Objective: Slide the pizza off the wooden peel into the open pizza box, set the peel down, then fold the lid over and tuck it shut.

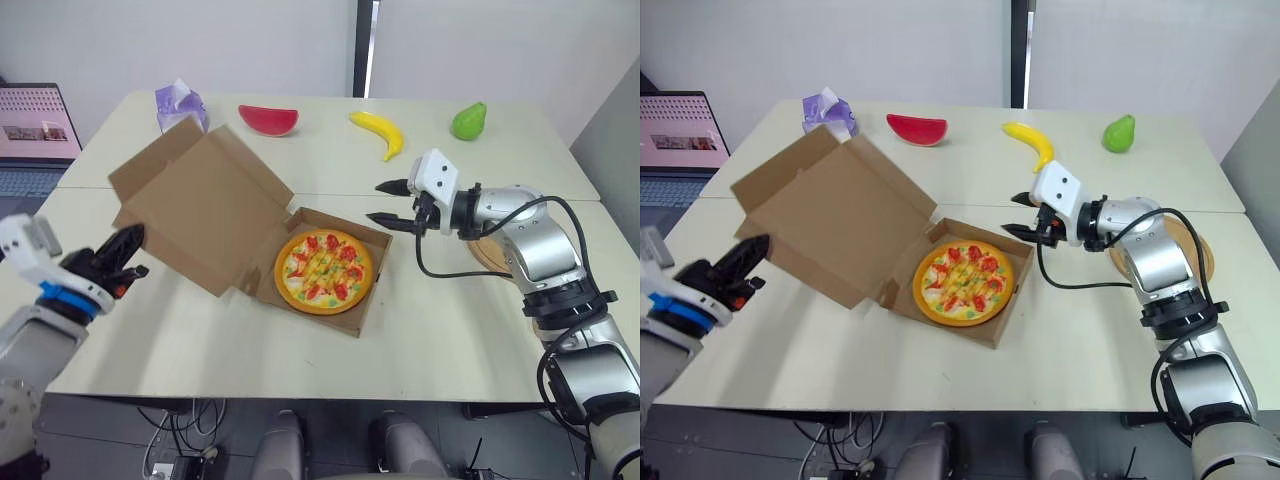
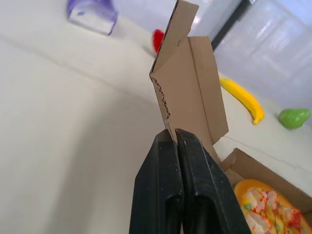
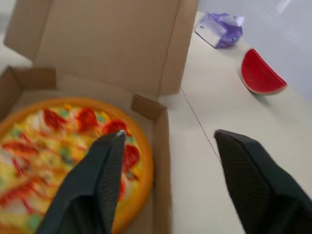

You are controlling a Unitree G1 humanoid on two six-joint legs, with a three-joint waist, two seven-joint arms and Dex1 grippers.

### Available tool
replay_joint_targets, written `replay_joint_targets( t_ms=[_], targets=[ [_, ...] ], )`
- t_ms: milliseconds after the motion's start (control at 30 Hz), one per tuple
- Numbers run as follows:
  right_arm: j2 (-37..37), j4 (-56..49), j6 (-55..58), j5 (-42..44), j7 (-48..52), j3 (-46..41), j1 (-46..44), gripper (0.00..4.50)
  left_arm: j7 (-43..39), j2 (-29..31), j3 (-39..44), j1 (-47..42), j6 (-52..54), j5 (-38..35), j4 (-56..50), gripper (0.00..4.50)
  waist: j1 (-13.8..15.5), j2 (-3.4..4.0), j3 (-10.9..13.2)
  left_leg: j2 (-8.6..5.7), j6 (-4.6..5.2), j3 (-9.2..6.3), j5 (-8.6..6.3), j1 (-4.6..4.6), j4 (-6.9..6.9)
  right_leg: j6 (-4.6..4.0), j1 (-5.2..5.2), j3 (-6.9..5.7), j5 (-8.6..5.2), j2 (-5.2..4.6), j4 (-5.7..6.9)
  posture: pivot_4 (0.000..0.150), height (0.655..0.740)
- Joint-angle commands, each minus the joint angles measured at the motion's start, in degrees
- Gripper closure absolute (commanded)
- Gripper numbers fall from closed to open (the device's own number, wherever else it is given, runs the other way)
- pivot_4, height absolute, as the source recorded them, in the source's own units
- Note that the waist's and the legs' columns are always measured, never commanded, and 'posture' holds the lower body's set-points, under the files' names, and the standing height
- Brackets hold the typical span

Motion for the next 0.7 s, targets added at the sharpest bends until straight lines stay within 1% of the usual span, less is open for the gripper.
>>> replay_joint_targets(
  t_ms=[33, 100, 133, 167, 200, 333, 433, 500, 600, 700],
  targets=[
    [-0.4, 8.3, -6.4, -2.6, -2.1, -2.8, -2.8, 2.74, -4.8, 3.7, -4.2, -5.9, -3.1, 9.3, -0.3, 4.5, 0.0, 0.01, 0.0, -0.03, 0.0, 0.04, 0.0, 0.01, -0.01, 0.0, 0.0, 0.02, 0.0, -0.02, 0.0, 0.15, 0.74],
    [-0.5, 14.0, -10.8, -4.2, -1.6, -2.3, -3.9, 3.48, -6.1, 3.3, -5.8, -9.0, -4.0, 12.2, 1.4, 4.5, 0.0, 0.04, 0.0, -0.04, 0.0, 0.05, 0.0, 0.0, -0.01, 0.01, 0.01, 0.02, 0.01, -0.02, -0.04, 0.15, 0.74],
    [-0.7, 18.1, -14.0, -6.0, -1.6, -1.3, -4.6, 3.76, -7.2, 3.2, -6.9, -10.4, -4.4, 13.9, 2.3, 4.5, 0.0, 0.04, 0.0, -0.03, 0.0, 0.07, 0.0, -0.01, -0.02, 0.02, 0.0, 0.03, 0.01, -0.02, -0.06, 0.15, 0.74],
    [-0.9, 21.9, -17.0, -8.0, -1.5, -0.2, -5.3, 4.17, -8.4, 3.2, -7.7, -11.4, -4.7, 15.2, 3.1, 4.5, -0.1, 0.04, 0.0, -0.03, 0.0, 0.08, 0.0, -0.01, -0.05, 0.02, 0.0, 0.03, 0.02, -0.02, -0.08, 0.15, 0.74],
    [-0.8, 25.3, -19.6, -9.8, -1.6, 0.8, -6.0, 4.48, -9.6, 3.3, -8.4, -12.4, -4.9, 16.4, 3.8, 4.5, -0.2, 0.04, 0.0, -0.02, 0.0, 0.09, 0.0, -0.01, -0.08, 0.02, -0.01, 0.03, 0.02, -0.02, -0.11, 0.15, 0.74],
    [0.9, 35.6, -26.0, -14.7, -2.5, 3.2, -8.3, 4.48, -13.0, 2.7, -10.2, -16.9, -5.5, 19.3, 6.3, 4.5, -0.2, 0.03, 0.0, 0.0, -0.01, 0.09, 0.01, 0.0, -0.26, 0.02, -0.04, 0.01, 0.02, -0.01, -0.16, 0.15, 0.74],
    [3.0, 38.9, -29.3, -16.8, -3.0, 4.4, -8.0, 4.48, -15.6, 1.9, -12.8, -21.6, -6.0, 22.0, 8.6, 4.5, -0.2, 0.02, 0.0, -0.01, -0.04, 0.09, 0.03, -0.01, -0.42, 0.02, -0.08, 0.0, 0.02, -0.02, -0.23, 0.15, 0.74],
    [3.8, 37.9, -29.5, -16.2, -1.2, 4.1, -6.9, 4.48, -16.9, 1.3, -13.8, -24.2, -6.4, 23.5, 10.3, 4.5, -0.2, 0.02, 0.0, -0.01, -0.05, 0.09, 0.03, -0.01, -0.45, 0.02, -0.08, -0.01, 0.02, -0.02, -0.26, 0.15, 0.74],
    [4.0, 33.1, -28.2, -14.5, 2.6, 3.6, -4.3, 4.48, -18.4, 0.5, -14.9, -27.7, -6.4, 25.1, 12.4, 4.5, -0.1, 0.02, 0.0, -0.01, -0.07, 0.09, 0.05, -0.02, -0.45, 0.02, -0.07, -0.01, 0.03, -0.04, -0.28, 0.15, 0.74],
    [3.8, 23.6, -23.8, -12.3, 5.6, 3.6, 0.1, 4.48, -20.1, -0.6, -16.3, -30.2, -6.9, 27.1, 14.5, 4.5, -0.1, 0.03, 0.0, 0.0, -0.07, 0.06, 0.04, -0.03, -0.46, 0.02, -0.05, -0.05, 0.03, -0.05, -0.3, 0.15, 0.74]
  ],
)
